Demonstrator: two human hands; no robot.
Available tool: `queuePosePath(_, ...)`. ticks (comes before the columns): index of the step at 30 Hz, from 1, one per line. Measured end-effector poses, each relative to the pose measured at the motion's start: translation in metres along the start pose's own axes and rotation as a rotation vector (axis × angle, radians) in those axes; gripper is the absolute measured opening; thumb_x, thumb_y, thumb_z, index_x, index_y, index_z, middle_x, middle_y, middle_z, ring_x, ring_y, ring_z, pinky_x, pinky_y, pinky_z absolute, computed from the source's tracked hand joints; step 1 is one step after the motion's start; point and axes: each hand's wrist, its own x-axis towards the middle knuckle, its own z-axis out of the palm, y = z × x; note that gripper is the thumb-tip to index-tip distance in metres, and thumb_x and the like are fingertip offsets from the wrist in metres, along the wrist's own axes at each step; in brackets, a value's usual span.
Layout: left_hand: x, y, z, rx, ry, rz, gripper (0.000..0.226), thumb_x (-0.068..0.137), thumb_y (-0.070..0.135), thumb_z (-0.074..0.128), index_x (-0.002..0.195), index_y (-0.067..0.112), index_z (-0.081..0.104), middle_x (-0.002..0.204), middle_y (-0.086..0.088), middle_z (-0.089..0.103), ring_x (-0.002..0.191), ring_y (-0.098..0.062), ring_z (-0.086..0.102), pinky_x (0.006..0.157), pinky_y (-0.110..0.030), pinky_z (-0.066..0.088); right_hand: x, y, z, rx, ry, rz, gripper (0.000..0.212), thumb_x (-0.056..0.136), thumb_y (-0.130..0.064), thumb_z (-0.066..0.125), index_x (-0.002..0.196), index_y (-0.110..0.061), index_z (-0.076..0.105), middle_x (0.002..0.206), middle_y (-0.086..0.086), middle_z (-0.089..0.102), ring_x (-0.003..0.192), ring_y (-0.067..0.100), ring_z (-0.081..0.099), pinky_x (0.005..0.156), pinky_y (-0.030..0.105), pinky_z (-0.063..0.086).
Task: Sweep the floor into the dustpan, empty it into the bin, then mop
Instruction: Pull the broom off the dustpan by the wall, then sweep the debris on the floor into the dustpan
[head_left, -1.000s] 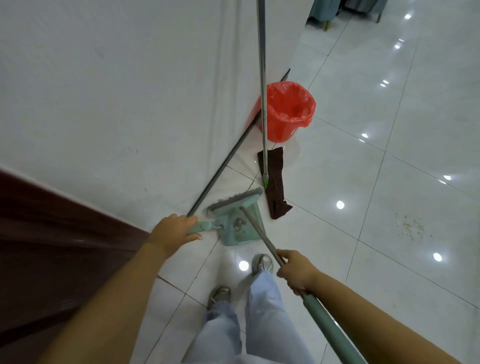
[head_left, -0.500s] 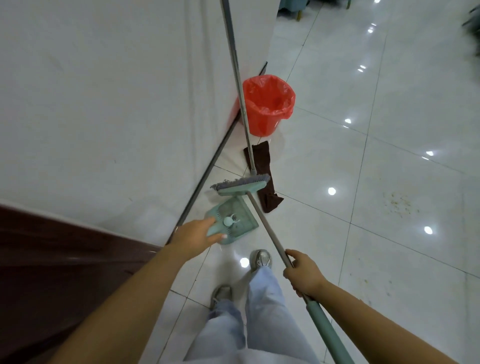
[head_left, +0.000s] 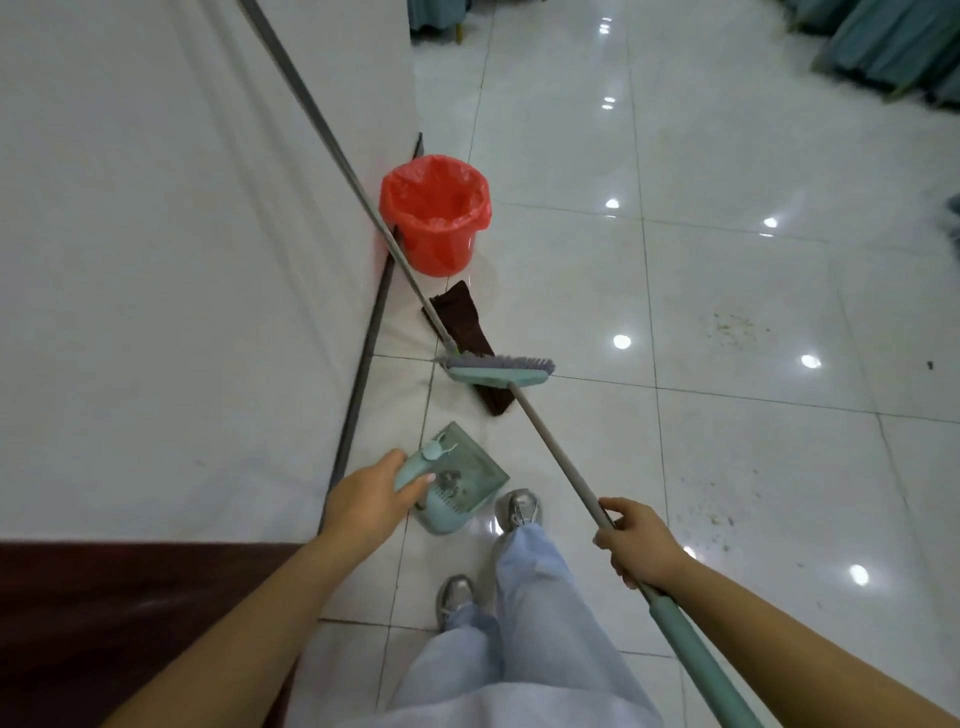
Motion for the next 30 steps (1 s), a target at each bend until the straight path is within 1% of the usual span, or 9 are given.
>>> queuePosePath(3,-0.002,0.016,0.000,0.032,-0.016,0.038,0.037,0.088,0.061,0.046,0.083,0.025,0.046,0.076,-0.003,0.064,0.071,-0.024,0.061,0.059,-0.031,0.045,-0.010,0.023,-0.014,0.123,0.058,0.049,0.055,0.087,0.000,0.055,0.140,-0.009,0.042,0.076,0.012,0.061,0.042,0.017,0.049,0.038,0.025,0.044)
queuePosePath(6,-0.001,0.041,0.002,0.082,-0.048,0.096,0.036,0.089,0.060,0.045,0.084,0.024,0.046,0.073,-0.001,0.061,0.068,-0.023,0.060,0.056,-0.031,0.042,-0.018,0.046,-0.028,0.289,0.149,0.112,0.056,0.086,0.000,0.059,0.137,-0.011,0.040,0.089,0.018,0.064,0.038,0.018,0.050,0.038,0.024,0.046)
queuePosePath(9,0.000,0.071,0.008,0.120,-0.064,0.156,0.034,0.090,0.058,0.045,0.087,0.024,0.048,0.072,0.001,0.060,0.067,-0.021,0.058,0.053,-0.029,0.036,-0.025,0.070,-0.040,0.532,0.079,0.303,0.044,0.086,-0.006,0.065,0.123,-0.015,0.042,0.097,0.023,0.063,0.042,0.024,0.058,0.044,0.029,0.054)
queuePosePath(12,0.004,0.098,0.018,0.137,-0.087,0.214,0.034,0.091,0.057,0.045,0.086,0.024,0.047,0.070,0.003,0.058,0.064,-0.020,0.057,0.049,-0.028,0.032,-0.030,0.099,-0.046,0.498,0.049,0.471,0.005,0.090,0.002,0.055,0.092,0.006,0.053,0.062,0.017,0.058,0.032,0.016,0.047,0.037,0.021,0.043)
queuePosePath(15,0.008,0.123,0.031,0.157,-0.110,0.271,0.033,0.090,0.057,0.046,0.085,0.025,0.048,0.068,0.005,0.058,0.061,-0.017,0.056,0.048,-0.028,0.031,-0.031,0.128,-0.051,0.598,0.134,0.554,0.019,0.090,0.008,0.050,0.072,0.003,0.050,0.048,0.010,0.048,0.026,0.015,0.039,0.034,0.016,0.037)
queuePosePath(20,0.013,0.171,0.061,0.205,-0.140,0.371,0.029,0.090,0.056,0.046,0.084,0.028,0.046,0.067,0.006,0.058,0.060,-0.016,0.056,0.051,-0.028,0.039,-0.048,0.199,-0.068,0.687,0.197,0.588,0.016,0.090,0.008,0.049,0.074,0.004,0.050,0.055,0.015,0.049,0.028,0.017,0.042,0.035,0.019,0.038)
queuePosePath(25,0.018,0.220,0.096,0.255,-0.162,0.443,0.032,0.088,0.060,0.044,0.086,0.028,0.047,0.063,0.003,0.058,0.056,-0.016,0.058,0.055,-0.035,0.051,-0.063,0.269,-0.130,0.790,0.216,0.590,0.004,0.092,0.000,0.052,0.091,0.004,0.055,0.065,0.019,0.053,0.038,0.024,0.053,0.041,0.030,0.053)
queuePosePath(27,0.019,0.242,0.109,0.301,-0.154,0.459,0.033,0.088,0.061,0.043,0.085,0.028,0.047,0.061,0.003,0.057,0.054,-0.015,0.057,0.054,-0.035,0.052,-0.067,0.293,-0.149,0.779,0.169,0.628,0.006,0.093,-0.003,0.052,0.093,0.002,0.054,0.065,0.016,0.052,0.039,0.022,0.051,0.040,0.025,0.050)
queuePosePath(30,0.023,0.267,0.126,0.376,-0.152,0.497,0.034,0.087,0.062,0.041,0.084,0.029,0.045,0.057,0.004,0.055,0.051,-0.013,0.056,0.052,-0.033,0.052,-0.067,0.325,-0.166,0.738,0.205,0.654,0.009,0.094,-0.005,0.052,0.087,0.000,0.054,0.058,0.011,0.049,0.039,0.018,0.044,0.038,0.018,0.039)
